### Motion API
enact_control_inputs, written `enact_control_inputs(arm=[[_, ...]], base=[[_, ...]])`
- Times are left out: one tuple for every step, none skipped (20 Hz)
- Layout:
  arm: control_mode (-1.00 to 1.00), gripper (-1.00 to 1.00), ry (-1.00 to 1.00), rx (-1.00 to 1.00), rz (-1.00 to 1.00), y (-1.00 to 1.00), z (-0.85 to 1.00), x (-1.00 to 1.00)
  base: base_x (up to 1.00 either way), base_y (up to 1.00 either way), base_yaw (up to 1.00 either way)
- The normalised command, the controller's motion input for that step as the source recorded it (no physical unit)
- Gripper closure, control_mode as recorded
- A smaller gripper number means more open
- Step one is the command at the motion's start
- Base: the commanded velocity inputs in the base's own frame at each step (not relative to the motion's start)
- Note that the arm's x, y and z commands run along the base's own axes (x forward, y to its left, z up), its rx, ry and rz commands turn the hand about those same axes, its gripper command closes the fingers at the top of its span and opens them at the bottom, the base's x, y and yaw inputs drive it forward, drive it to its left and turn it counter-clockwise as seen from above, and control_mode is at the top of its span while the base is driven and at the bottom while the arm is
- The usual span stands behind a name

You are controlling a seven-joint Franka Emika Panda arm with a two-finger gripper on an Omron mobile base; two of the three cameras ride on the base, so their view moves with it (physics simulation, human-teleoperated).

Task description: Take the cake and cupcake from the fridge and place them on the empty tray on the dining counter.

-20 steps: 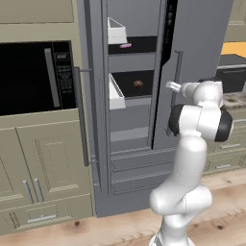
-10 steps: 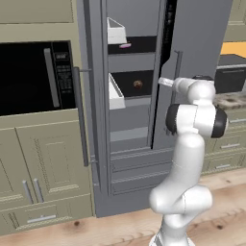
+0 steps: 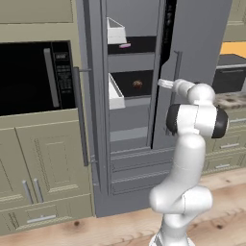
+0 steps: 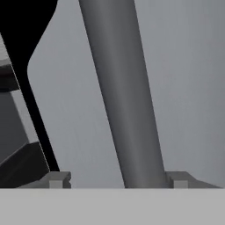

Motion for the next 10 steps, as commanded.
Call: enact_control_inputs(arm=[[-1.0, 1.0, 0.4, -0.01, -0.14, -1.0, 0.0, 0.46], [-1.0, 1.0, 0.53, -0.01, -0.26, -1.0, 0.0, 0.35], [-1.0, 1.0, 0.59, -0.01, -0.33, -1.0, 0.0, 0.21], [-1.0, 1.0, 0.6, 0.0, -0.36, -1.0, 0.0, 0.0], [-1.0, 1.0, 0.58, 0.0, -0.33, -1.0, 0.0, 0.0], [-1.0, 1.0, 0.56, 0.0, -0.3, -1.0, 0.05, 0.0], [-1.0, 1.0, 0.59, 0.04, -0.27, -1.0, 0.2, 0.0], [-1.0, 1.0, 0.63, 0.04, -0.27, -1.0, 0.25, 0.0], [-1.0, 1.0, 0.64, 0.04, -0.28, -1.0, 0.25, 0.0], [-1.0, 1.0, 0.63, 0.04, -0.28, -1.0, 0.22, -0.01]], base=[[0.0, 0.0, 0.0], [0.0, 0.0, 0.0], [0.0, 0.0, 0.0], [0.0, 0.0, 0.0], [0.0, 0.0, 0.0], [0.0, 0.0, 0.0], [0.0, 0.0, 0.0], [0.0, 0.0, 0.0], [0.0, 0.0, 0.0], [0.0, 0.0, 0.0]])
